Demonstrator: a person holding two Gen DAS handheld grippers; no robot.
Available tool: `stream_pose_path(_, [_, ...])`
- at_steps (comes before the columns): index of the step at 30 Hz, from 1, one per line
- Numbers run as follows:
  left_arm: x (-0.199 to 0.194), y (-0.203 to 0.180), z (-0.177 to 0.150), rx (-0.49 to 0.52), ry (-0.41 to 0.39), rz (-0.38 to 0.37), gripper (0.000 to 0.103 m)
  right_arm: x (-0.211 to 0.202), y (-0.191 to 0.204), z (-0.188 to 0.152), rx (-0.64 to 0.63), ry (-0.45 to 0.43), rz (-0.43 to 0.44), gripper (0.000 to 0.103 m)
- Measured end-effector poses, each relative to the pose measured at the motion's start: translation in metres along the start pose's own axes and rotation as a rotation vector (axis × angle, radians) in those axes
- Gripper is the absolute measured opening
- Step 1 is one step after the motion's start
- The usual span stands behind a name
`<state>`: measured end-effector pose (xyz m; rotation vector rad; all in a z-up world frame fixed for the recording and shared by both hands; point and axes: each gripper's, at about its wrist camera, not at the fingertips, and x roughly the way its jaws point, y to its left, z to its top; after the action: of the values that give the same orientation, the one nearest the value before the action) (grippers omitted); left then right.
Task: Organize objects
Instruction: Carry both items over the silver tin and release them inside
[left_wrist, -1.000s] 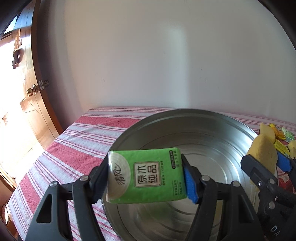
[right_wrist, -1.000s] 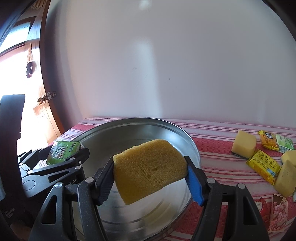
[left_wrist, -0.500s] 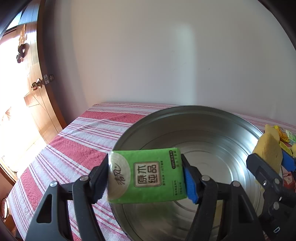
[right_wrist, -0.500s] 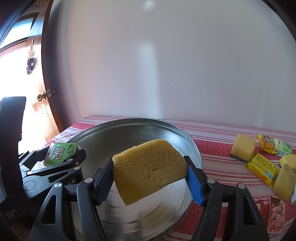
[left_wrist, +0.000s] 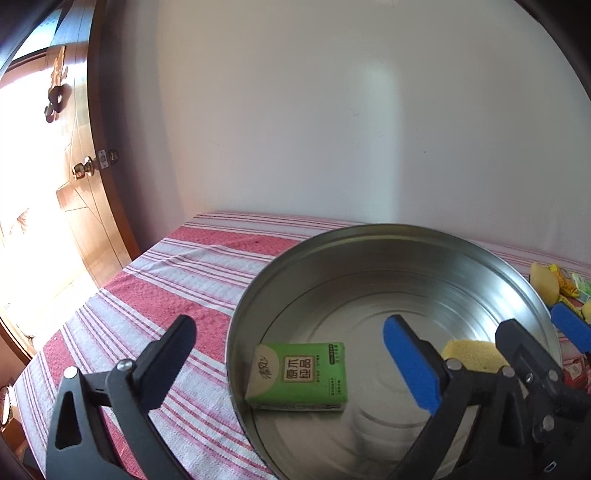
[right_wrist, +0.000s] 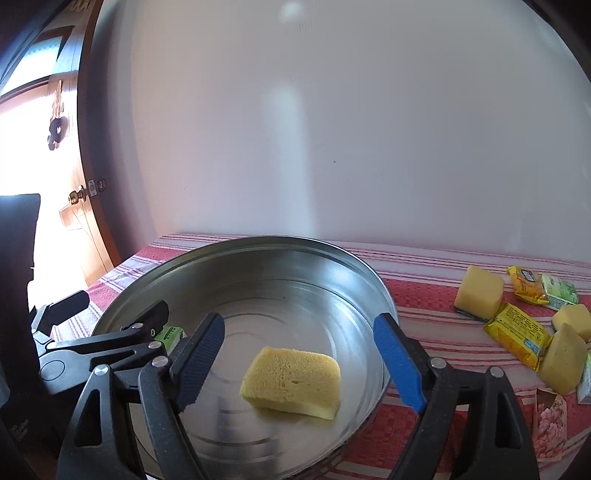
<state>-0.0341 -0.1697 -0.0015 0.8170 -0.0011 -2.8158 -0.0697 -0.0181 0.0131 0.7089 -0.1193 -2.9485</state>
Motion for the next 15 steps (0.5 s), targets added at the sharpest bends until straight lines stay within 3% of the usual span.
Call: stream_pose_path(15, [-0.002,-0.001,-0.004,-0.011,-0.048,-0.018,0.103,-0.013,-0.016,-0.002,0.068,-0.042,-0.034,0.089])
